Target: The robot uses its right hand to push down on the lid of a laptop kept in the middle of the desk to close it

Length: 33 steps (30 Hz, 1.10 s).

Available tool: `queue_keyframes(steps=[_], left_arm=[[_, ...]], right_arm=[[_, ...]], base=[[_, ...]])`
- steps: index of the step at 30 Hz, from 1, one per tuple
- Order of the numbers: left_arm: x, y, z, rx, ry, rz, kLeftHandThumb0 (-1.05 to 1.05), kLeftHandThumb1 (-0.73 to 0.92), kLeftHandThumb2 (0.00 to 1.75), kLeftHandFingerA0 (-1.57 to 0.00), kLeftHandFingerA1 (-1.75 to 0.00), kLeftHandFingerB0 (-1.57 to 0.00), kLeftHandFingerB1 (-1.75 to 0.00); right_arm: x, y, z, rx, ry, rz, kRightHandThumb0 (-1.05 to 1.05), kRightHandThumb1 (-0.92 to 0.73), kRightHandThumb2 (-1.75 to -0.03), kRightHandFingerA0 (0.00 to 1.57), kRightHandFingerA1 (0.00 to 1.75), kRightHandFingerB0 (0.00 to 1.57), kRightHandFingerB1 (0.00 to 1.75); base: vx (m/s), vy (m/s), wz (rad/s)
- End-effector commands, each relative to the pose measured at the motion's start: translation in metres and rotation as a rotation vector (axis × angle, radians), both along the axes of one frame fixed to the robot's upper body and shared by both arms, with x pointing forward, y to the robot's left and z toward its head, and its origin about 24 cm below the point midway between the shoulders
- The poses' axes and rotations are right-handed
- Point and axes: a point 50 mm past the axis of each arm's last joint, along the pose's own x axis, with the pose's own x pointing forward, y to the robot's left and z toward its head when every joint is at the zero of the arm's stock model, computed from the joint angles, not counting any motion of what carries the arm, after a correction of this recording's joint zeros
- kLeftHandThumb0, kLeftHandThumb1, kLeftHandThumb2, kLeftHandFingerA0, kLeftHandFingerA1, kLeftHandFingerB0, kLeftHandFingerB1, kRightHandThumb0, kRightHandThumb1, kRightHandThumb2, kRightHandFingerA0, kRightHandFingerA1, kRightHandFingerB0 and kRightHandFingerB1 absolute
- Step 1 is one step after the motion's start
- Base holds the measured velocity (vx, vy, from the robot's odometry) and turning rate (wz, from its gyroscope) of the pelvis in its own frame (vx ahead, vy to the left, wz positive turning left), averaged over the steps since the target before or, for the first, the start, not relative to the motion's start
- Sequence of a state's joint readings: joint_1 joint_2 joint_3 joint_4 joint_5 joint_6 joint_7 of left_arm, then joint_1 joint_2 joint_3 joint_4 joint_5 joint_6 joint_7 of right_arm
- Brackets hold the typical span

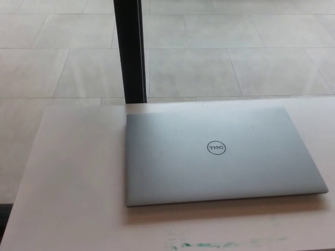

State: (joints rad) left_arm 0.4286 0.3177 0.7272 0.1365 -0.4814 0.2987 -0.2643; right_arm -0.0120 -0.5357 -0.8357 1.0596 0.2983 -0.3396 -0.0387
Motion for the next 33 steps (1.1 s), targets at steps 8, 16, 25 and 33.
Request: queue_keyframes(steps=[8,16,25,33], left_arm=[[0.0010,0.0010,0.0000,0.012,0.031,-0.019,-0.89,0.67,1.10,-0.39,-0.60,-0.35,-0.56],[0.0011,0.0020,-0.0005,0.008,0.041,-0.017,-0.94,0.88,0.67,-0.46,-0.55,-0.39,-0.49],[0.0014,0.0009,0.0016,0.008,0.025,-0.014,-0.94,0.88,0.67,-0.45,-0.56,-0.38,-0.49],[0.0014,0.0003,0.0023,0.006,0.025,-0.011,-0.93,0.89,0.67,-0.45,-0.56,-0.38,-0.49]], right_arm=[[0.0018,-0.0028,0.0068,-0.023,-0.062,0.020,-0.88,-0.88,-0.67,0.37,1.21,0.16,0.74],[0.0024,-0.0021,0.0065,-0.026,-0.061,0.034,-0.87,-0.89,-0.67,0.33,1.14,0.22,0.71],[0.0052,-0.0019,0.0065,-0.014,-0.054,0.036,-0.87,-0.88,-0.67,0.36,1.13,0.19,0.72],[0.0041,-0.0012,0.0059,-0.025,-0.040,0.046,-0.87,-0.90,-0.67,0.33,1.11,0.21,0.72]], base=[[0.00,0.000,0.00],[0.00,0.000,0.00],[0.00,0.000,0.00],[0.00,0.000,0.00]])
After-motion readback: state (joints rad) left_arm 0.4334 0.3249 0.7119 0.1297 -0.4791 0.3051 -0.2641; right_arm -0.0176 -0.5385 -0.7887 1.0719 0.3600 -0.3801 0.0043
